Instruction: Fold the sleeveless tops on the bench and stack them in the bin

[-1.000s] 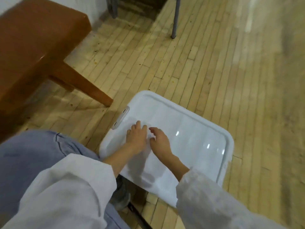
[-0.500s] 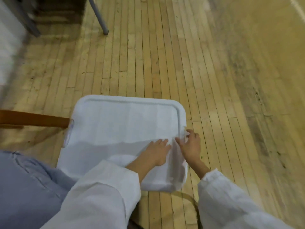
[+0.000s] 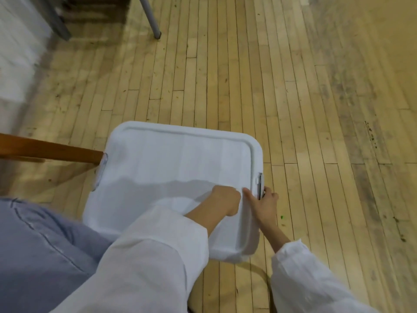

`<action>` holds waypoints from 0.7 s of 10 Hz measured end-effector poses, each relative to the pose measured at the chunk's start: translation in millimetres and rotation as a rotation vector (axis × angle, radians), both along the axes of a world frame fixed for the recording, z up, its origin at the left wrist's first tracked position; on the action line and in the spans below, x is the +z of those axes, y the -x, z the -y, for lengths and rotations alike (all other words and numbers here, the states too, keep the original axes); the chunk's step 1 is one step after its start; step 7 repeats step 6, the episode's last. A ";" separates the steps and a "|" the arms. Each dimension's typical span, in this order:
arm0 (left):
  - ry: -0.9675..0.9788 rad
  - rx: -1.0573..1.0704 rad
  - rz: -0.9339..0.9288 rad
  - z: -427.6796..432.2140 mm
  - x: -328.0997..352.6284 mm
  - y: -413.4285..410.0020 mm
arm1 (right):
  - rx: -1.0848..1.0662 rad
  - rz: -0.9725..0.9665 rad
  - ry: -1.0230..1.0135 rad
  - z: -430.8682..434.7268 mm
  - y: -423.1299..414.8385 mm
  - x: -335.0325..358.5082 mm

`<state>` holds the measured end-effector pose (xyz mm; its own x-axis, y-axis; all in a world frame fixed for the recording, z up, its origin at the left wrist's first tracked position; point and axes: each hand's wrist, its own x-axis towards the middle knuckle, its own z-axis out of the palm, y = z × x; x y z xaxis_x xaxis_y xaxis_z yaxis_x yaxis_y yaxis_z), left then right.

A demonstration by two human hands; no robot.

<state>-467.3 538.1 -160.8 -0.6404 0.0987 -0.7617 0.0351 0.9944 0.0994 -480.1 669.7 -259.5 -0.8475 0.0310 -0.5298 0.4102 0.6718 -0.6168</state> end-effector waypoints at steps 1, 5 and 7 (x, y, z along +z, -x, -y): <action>-0.003 -0.021 -0.022 0.3 1.4 -5.8 | -0.045 -0.047 0.103 6.1 -5.9 2.7; -0.154 0.069 0.034 16.1 1.0 -13.9 | 0.058 -0.068 -0.133 20.7 -4.1 3.0; -0.293 0.252 0.061 40.9 6.0 -30.2 | 0.071 -0.281 -0.255 40.2 -8.3 18.4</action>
